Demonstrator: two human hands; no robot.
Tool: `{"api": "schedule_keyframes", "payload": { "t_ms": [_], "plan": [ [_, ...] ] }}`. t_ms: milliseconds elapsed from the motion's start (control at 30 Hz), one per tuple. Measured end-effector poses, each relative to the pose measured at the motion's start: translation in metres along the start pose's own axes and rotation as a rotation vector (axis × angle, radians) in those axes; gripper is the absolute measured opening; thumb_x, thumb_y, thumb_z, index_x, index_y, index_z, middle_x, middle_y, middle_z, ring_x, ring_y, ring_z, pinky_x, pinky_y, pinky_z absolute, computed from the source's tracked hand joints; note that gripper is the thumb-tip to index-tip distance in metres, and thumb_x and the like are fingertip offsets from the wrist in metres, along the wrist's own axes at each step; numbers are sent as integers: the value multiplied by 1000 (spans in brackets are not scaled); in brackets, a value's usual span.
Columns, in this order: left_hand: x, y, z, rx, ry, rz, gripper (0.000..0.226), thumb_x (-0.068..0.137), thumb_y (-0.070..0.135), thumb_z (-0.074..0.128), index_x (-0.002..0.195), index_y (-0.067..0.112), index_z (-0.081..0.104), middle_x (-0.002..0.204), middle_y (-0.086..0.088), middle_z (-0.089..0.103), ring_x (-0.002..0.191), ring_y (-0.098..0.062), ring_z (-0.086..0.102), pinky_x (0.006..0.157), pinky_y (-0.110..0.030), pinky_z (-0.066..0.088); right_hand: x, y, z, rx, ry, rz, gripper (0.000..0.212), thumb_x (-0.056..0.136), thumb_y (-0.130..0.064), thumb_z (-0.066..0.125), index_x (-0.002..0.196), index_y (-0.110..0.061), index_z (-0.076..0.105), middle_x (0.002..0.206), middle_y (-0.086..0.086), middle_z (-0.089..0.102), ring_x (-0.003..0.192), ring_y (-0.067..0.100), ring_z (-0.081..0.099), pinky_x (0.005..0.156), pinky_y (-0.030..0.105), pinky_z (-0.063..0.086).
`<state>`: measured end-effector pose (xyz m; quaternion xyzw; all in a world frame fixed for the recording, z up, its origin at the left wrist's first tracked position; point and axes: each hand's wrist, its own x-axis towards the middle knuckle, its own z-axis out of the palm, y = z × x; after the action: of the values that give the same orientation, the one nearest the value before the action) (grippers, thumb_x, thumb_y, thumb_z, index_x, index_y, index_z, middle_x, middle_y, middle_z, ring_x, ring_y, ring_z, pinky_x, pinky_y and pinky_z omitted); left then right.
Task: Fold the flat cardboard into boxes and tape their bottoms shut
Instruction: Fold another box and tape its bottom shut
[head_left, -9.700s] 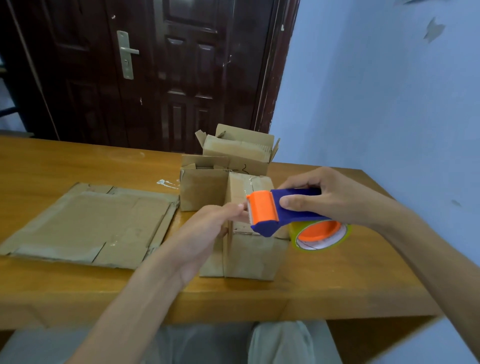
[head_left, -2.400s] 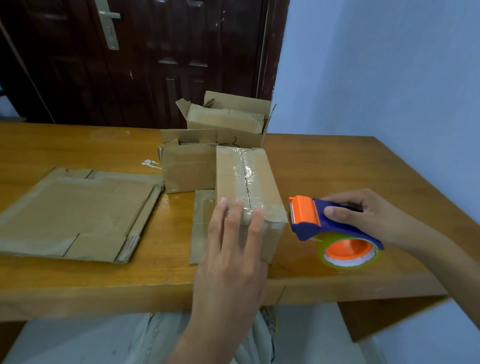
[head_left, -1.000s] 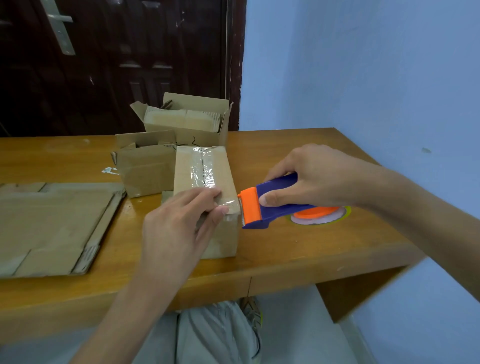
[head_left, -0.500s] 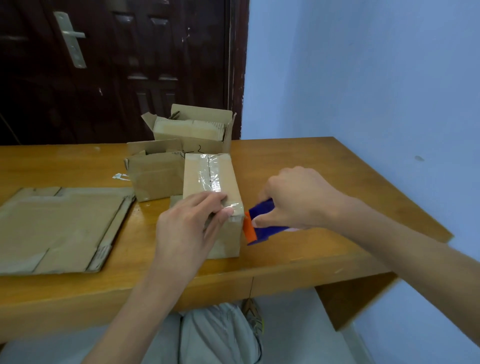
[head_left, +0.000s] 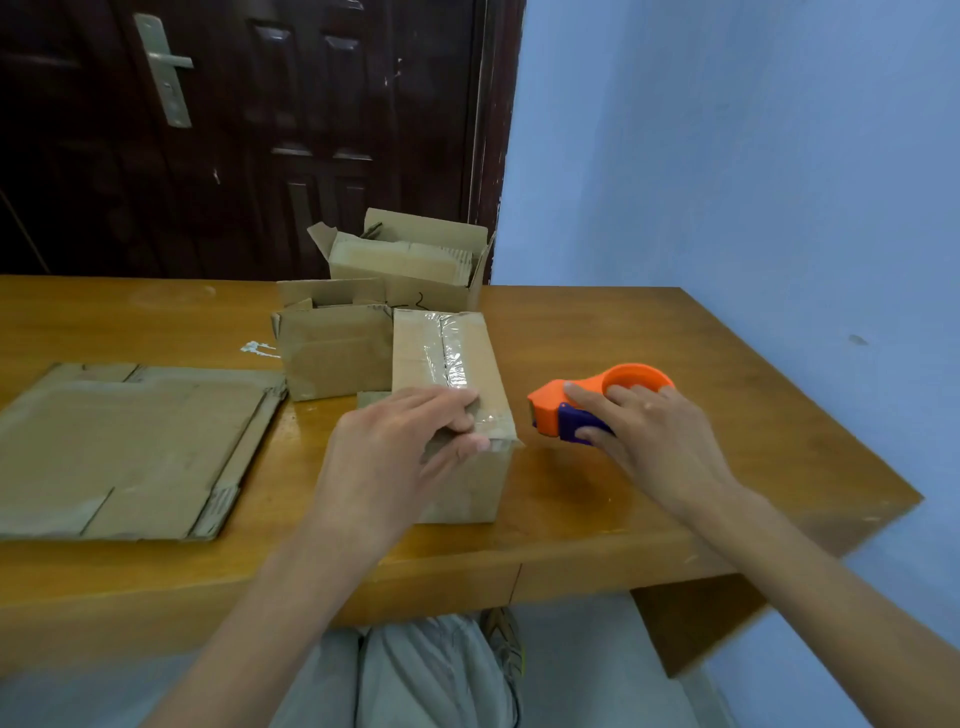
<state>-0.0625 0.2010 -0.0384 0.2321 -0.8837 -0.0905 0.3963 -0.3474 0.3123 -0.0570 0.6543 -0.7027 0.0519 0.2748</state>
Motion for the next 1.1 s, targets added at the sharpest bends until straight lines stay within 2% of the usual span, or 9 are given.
{"api": "schedule_keyframes", "payload": {
  "t_ms": [200, 333, 400, 467, 533, 600, 700, 933, 1100],
  "plan": [
    [10, -4, -14, 8, -127, -43, 40, 99, 52, 55, 123, 28, 78, 121, 17, 75, 104, 2, 70, 82, -9, 48, -24, -12, 26, 61, -88, 205, 50, 104, -52, 48, 150, -30, 53, 103, -2, 71, 94, 21, 64, 78, 36, 46],
    [5, -8, -15, 1, -129, -14, 35, 100, 44, 56, 122, 28, 78, 125, 23, 69, 116, 15, 54, 90, 0, 39, -24, -50, -10, 222, 32, 422, 57, 106, -55, 36, 152, -26, 54, 143, 2, 61, 131, 21, 52, 104, 40, 46],
    [-6, -13, -5, -74, -88, 5, 29, 104, 36, 55, 122, 27, 77, 136, 23, 62, 140, 12, 39, 108, -11, 37, -21, -92, -41, 728, 69, 551, 62, 106, -59, 30, 157, -28, 45, 157, -13, 47, 145, 6, 39, 119, 35, 37],
    [-21, -16, 9, -186, 18, -28, 24, 107, 28, 58, 124, 27, 75, 149, 15, 58, 155, -8, 30, 121, -35, 35, -17, -135, -55, 1103, 45, 621, 60, 108, -63, 27, 161, -36, 37, 161, -24, 39, 147, -7, 32, 124, 32, 30],
    [-32, -11, 23, -288, 103, -114, 30, 111, 28, 51, 136, 26, 68, 162, 9, 44, 159, -18, 23, 123, -53, 33, -14, -166, -49, 1190, 102, 674, 55, 109, -58, 29, 160, -41, 34, 159, -30, 37, 146, -13, 29, 126, 33, 30],
    [-38, 2, 31, -414, 131, -207, 51, 110, 37, 40, 159, 25, 41, 173, 10, 23, 162, -15, 13, 126, -57, 27, -10, -184, -41, 1277, 213, 751, 50, 111, -53, 31, 160, -44, 33, 159, -34, 37, 146, -15, 29, 127, 36, 30],
    [-39, 14, 34, -686, 170, -345, 72, 106, 48, 37, 168, 26, 7, 174, 15, 13, 160, -6, 13, 128, -44, 28, -7, -197, -33, 1372, 305, 792, 49, 112, -51, 32, 160, -45, 34, 158, -34, 39, 148, -11, 31, 126, 41, 32],
    [-47, 11, 30, -740, 166, -446, 56, 113, 42, 28, 167, 35, 14, 171, 27, 13, 157, 5, 11, 129, -31, 16, -2, -190, -29, 1382, 436, 813, 47, 110, -48, 43, 153, -31, 53, 146, -27, 58, 138, -10, 48, 116, 30, 46],
    [-45, 26, 36, -724, 250, -492, 62, 112, 22, 36, 167, 20, 9, 165, 28, 17, 147, 21, 17, 110, 0, 24, 1, -202, -29, 1400, 511, 843, 46, 108, -43, 46, 153, -33, 50, 138, -37, 58, 134, -13, 50, 109, 18, 47]
  ]
}}
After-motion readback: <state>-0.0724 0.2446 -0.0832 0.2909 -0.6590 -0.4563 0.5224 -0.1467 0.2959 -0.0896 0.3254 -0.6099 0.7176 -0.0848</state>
